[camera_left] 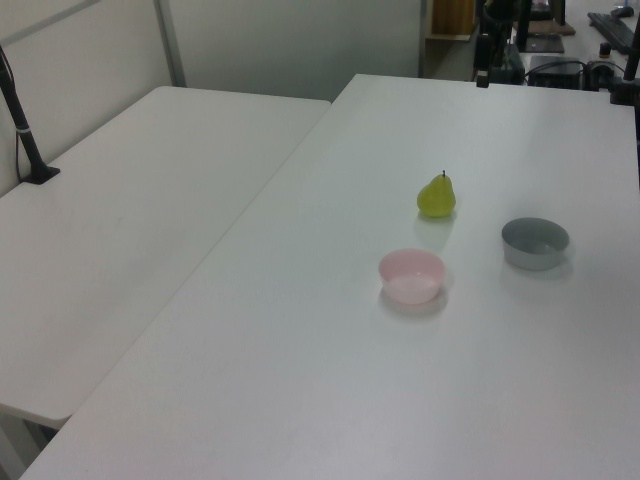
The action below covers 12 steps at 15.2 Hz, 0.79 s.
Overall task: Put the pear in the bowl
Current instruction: 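Move the open gripper over the yellow-green pear and descend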
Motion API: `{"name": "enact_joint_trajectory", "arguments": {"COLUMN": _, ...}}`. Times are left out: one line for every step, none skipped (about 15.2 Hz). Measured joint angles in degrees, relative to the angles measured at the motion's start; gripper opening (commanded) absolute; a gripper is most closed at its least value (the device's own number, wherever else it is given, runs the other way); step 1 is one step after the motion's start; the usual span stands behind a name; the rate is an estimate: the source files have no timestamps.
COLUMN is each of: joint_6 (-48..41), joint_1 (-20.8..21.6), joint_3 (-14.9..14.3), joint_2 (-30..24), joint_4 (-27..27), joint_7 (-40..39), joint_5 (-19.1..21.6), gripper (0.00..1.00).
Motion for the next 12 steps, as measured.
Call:
{"name": "enact_joint_trajectory", "arguments": {"joint_6": 0.0, "joint_1": 0.0, "joint_3": 0.0, "joint_2": 0.0, "joint_4": -0.01, "joint_7": 0.0, "joint_5": 0.0, "gripper": 1.0}}
{"name": "enact_joint_trajectory", "arguments": {"joint_6": -0.43, "joint_1": 0.04, "joint_3": 0.0, "joint_2": 0.03, "joint_4": -0.1, "joint_7": -0.01, "joint_5": 0.0, "gripper": 1.0}}
{"name": "enact_joint_trajectory", "arguments": {"joint_6": -1.0, "joint_1": 0.11, "joint_3": 0.02, "joint_2": 0.18, "joint_4": -0.29, "joint_7": -0.01, "joint_5": 0.0, "gripper": 1.0}}
{"name": "enact_joint_trajectory", "arguments": {"joint_6": -1.12, "joint_1": 0.16, "joint_3": 0.06, "joint_2": 0.61, "joint_4": -0.48, "joint_7": -0.01, "joint_5": 0.0, "gripper": 1.0}}
{"name": "enact_joint_trajectory", "arguments": {"joint_6": -1.12, "joint_1": 0.17, "joint_3": 0.06, "joint_2": 0.99, "joint_4": -0.55, "joint_7": -0.01, "joint_5": 0.0, "gripper": 1.0}}
{"name": "enact_joint_trajectory", "arguments": {"joint_6": -1.12, "joint_1": 0.17, "joint_3": 0.06, "joint_2": 1.49, "joint_4": -0.55, "joint_7": -0.01, "joint_5": 0.0, "gripper": 1.0}}
{"name": "enact_joint_trajectory", "arguments": {"joint_6": -1.12, "joint_1": 0.19, "joint_3": 0.08, "joint_2": 1.75, "joint_4": -0.55, "joint_7": -0.01, "joint_5": 0.01, "gripper": 1.0}}
{"name": "enact_joint_trajectory", "arguments": {"joint_6": -1.12, "joint_1": 0.25, "joint_3": 0.12, "joint_2": 1.93, "joint_4": -0.55, "joint_7": -0.01, "joint_5": 0.01, "gripper": 1.0}}
{"name": "enact_joint_trajectory", "arguments": {"joint_6": -1.12, "joint_1": 0.52, "joint_3": 0.13, "joint_2": 1.92, "joint_4": -0.54, "joint_7": -0.01, "joint_5": 0.01, "gripper": 1.0}}
{"name": "enact_joint_trajectory", "arguments": {"joint_6": -1.12, "joint_1": 0.93, "joint_3": 0.15, "joint_2": 2.05, "joint_4": -0.54, "joint_7": -0.01, "joint_5": 0.02, "gripper": 1.0}}
{"name": "enact_joint_trajectory", "arguments": {"joint_6": -1.12, "joint_1": 1.2, "joint_3": 0.16, "joint_2": 2.36, "joint_4": -0.54, "joint_7": -0.01, "joint_5": 0.04, "gripper": 1.0}}
{"name": "enact_joint_trajectory", "arguments": {"joint_6": -1.08, "joint_1": 1.8, "joint_3": 0.21, "joint_2": 3.1, "joint_4": -0.4, "joint_7": -0.01, "joint_5": 0.04, "gripper": 1.0}}
